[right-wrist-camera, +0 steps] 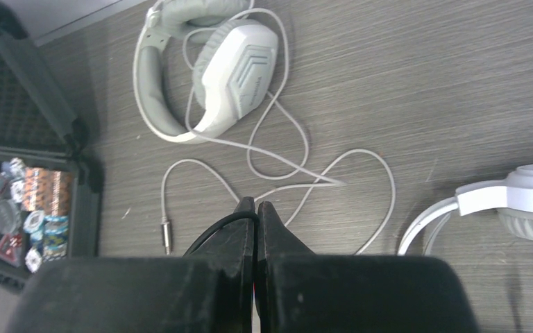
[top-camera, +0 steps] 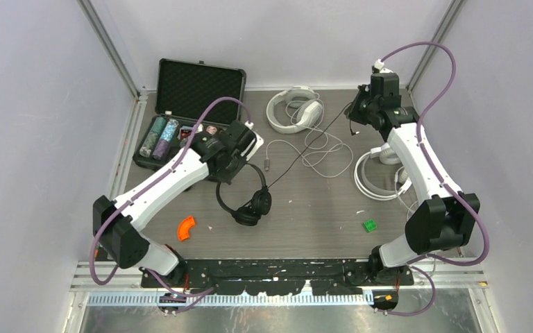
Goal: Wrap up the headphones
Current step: Wrap the headphones cable around the headphones.
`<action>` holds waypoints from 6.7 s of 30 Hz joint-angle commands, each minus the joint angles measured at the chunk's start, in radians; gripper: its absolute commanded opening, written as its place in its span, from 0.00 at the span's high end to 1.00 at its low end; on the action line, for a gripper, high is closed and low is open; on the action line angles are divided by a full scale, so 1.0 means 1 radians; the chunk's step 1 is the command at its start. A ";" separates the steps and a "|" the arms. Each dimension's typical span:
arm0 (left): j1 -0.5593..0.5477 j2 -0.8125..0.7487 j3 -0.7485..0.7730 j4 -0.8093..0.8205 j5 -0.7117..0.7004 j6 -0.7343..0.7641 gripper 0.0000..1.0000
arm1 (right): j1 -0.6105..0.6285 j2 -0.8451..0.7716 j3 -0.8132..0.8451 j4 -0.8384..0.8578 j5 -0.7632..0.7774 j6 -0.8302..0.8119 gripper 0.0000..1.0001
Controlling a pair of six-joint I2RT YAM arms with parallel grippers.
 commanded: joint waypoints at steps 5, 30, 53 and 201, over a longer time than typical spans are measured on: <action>-0.013 0.069 0.004 0.013 -0.061 -0.060 1.00 | -0.002 -0.023 0.129 -0.053 -0.172 0.055 1.00; 0.034 0.353 0.113 0.018 -0.080 -0.274 1.00 | 0.147 -0.234 0.078 -0.079 -0.466 0.265 1.00; 0.196 0.403 0.136 0.182 0.232 -0.518 1.00 | 0.646 -0.272 0.034 0.205 -0.284 0.547 1.00; 0.417 -0.057 -0.119 0.698 1.025 -0.892 1.00 | 1.046 -0.691 -0.719 0.329 0.797 -0.029 1.00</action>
